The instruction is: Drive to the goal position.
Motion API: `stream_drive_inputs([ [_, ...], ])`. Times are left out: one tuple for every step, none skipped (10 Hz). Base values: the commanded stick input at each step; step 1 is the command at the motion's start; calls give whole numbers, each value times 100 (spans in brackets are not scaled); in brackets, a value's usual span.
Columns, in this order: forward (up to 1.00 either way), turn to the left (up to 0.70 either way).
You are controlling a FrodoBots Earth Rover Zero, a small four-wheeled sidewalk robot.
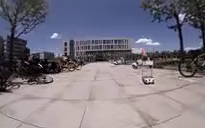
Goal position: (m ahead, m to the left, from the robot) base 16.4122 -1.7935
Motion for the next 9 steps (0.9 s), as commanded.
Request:
stream_drive_inputs([
  [6,0],
  [0,0],
  [0,0],
  [38,0],
  [50,0],
  [50,0],
  [50,0],
  [50,0],
  [50,0],
])
